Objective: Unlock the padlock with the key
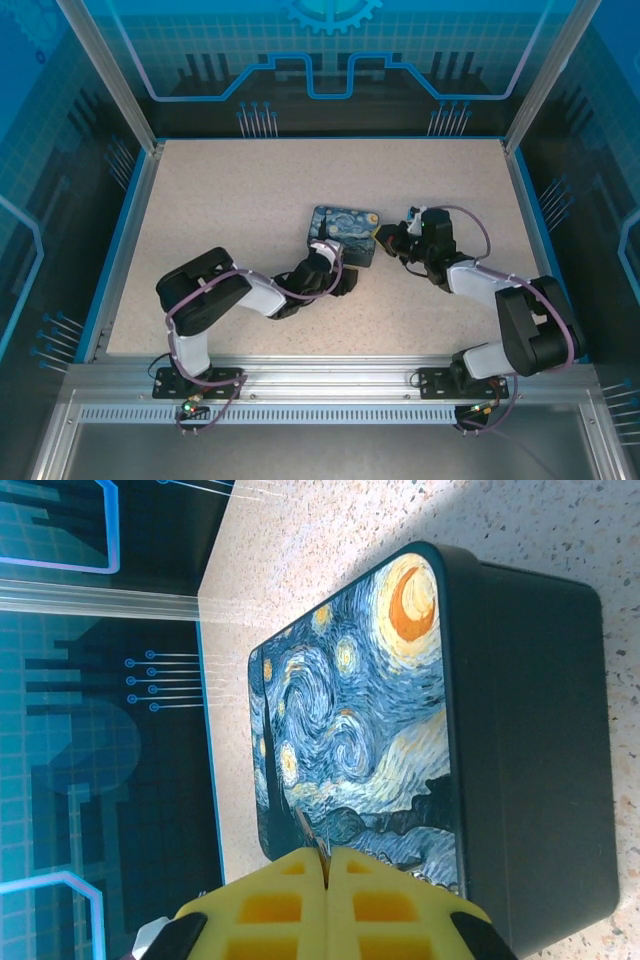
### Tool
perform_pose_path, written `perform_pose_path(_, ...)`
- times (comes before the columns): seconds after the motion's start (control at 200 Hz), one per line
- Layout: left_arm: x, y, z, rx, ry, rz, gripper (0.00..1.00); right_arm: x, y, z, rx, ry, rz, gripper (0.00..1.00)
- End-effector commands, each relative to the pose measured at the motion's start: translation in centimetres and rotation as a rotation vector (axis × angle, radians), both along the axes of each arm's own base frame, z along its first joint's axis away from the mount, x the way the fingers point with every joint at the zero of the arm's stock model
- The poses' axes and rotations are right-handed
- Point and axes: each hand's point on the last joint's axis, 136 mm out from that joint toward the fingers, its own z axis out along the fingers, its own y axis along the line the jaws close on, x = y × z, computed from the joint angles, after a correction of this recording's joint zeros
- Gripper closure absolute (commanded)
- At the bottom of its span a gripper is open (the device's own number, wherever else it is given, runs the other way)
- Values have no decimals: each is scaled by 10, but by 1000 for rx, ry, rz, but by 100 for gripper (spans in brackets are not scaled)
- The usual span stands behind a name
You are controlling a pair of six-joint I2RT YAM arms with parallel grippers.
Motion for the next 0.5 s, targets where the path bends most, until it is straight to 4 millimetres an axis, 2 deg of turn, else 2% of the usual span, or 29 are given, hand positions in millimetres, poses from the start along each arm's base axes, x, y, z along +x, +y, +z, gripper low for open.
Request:
perform_pose_path(0.0,-6,-25,5,-37,19,-111,24,5,6,8,2,-36,27,100)
perform_pose_path(0.2,-11,-46,26,-181,70,-186,23,6,6,5,-15,-27,30,100)
perform_pose_path(0.33,-4,-41,41,-293,84,-151,23,6,6,2,-21,-22,33,100)
perform_pose_path(0.495,7,-31,42,-372,121,-88,23,6,7,0,-23,-17,37,100)
